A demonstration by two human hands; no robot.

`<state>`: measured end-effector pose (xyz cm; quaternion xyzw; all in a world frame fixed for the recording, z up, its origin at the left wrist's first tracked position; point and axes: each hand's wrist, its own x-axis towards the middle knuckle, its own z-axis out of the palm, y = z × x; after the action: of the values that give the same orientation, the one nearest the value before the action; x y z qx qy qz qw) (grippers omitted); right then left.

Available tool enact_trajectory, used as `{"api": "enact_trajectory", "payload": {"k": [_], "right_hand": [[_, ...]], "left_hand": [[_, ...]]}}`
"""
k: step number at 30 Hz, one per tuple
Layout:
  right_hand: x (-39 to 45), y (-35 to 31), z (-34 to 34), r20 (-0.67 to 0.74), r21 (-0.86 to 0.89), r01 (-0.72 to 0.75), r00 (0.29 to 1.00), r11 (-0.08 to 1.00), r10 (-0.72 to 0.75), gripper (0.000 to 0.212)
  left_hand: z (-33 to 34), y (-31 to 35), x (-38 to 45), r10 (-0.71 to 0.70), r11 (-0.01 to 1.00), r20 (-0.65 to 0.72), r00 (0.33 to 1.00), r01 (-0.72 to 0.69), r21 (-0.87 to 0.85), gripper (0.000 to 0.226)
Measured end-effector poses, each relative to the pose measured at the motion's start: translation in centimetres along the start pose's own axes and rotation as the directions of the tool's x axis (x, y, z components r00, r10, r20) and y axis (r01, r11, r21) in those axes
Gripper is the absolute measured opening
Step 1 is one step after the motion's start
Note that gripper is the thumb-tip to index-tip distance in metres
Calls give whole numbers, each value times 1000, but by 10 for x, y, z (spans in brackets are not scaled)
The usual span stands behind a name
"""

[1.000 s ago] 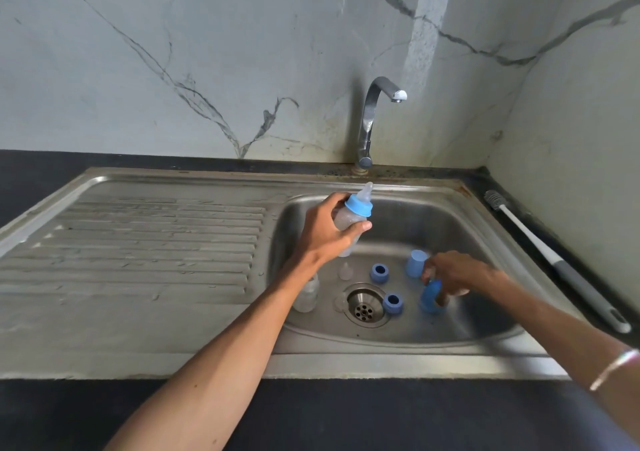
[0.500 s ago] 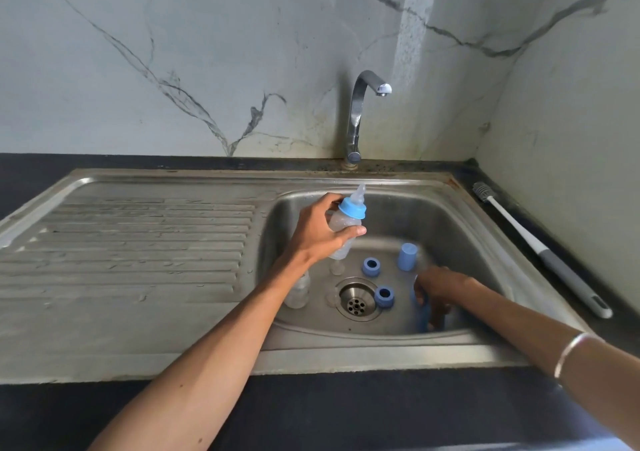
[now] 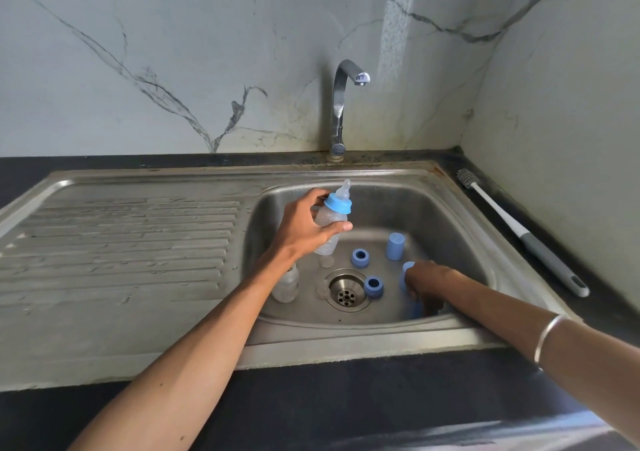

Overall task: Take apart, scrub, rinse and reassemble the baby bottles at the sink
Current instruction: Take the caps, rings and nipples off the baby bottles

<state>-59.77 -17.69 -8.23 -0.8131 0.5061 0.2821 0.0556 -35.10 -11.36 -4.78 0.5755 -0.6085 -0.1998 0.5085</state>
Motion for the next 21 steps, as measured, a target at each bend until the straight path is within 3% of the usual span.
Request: {"api": "enact_trajectory", "payload": {"k": [3, 6, 8, 10, 12, 17, 21], "right_hand": [[2, 4, 4, -66, 49, -4, 998, 999, 7, 29], [-10, 5, -9, 40, 59, -30, 999, 998, 28, 25], [-17, 12, -28, 68, 78, -35, 997, 996, 30, 39], [-22, 26, -44, -54, 165, -18, 998, 986, 27, 43], [-26, 36, -58, -207, 319, 38, 978, 947, 30, 28], [-29, 16, -87, -404, 694, 289, 914, 660, 24, 2], [-20, -22, -95, -483, 784, 415, 875, 461, 35, 19]], "left_hand": [[0, 0, 0, 1, 1000, 1, 1000, -1, 5, 72], [0, 0, 0, -3, 1000, -1, 1000, 3, 9, 72], [-1, 0, 0, -3, 1000, -4, 1000, 4, 20, 73], [-1, 1, 0, 11, 999, -8, 1000, -11, 39, 71], [0, 0, 0, 26, 997, -12, 1000, -25, 67, 69], [0, 0, 1, 2, 995, -36, 999, 2, 98, 72], [1, 2, 1, -27, 991, -79, 997, 37, 129, 74]]}}
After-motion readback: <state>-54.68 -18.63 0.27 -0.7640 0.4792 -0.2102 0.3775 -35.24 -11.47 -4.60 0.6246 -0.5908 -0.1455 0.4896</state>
